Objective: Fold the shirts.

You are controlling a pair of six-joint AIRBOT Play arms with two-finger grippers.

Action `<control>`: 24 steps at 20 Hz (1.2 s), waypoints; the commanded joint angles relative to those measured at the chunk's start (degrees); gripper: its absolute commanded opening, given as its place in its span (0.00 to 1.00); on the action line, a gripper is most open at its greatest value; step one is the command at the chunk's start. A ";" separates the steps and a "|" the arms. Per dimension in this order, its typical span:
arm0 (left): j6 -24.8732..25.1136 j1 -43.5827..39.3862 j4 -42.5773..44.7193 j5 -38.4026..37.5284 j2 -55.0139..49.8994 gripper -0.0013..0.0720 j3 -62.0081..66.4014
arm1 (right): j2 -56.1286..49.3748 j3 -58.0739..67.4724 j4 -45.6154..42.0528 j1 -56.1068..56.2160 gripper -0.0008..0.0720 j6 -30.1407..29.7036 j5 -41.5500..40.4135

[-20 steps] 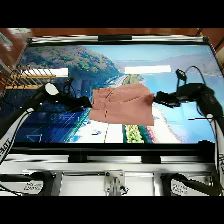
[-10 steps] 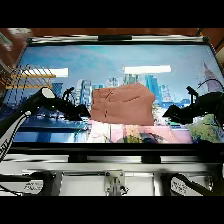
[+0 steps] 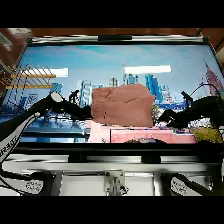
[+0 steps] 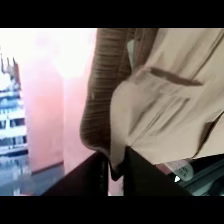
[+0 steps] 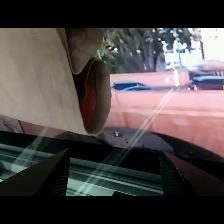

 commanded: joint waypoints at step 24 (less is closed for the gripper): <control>12.11 0.63 -4.59 -5.27 10.01 0.08 11.67 | 9.29 -1.18 7.85 13.94 0.11 1.53 17.55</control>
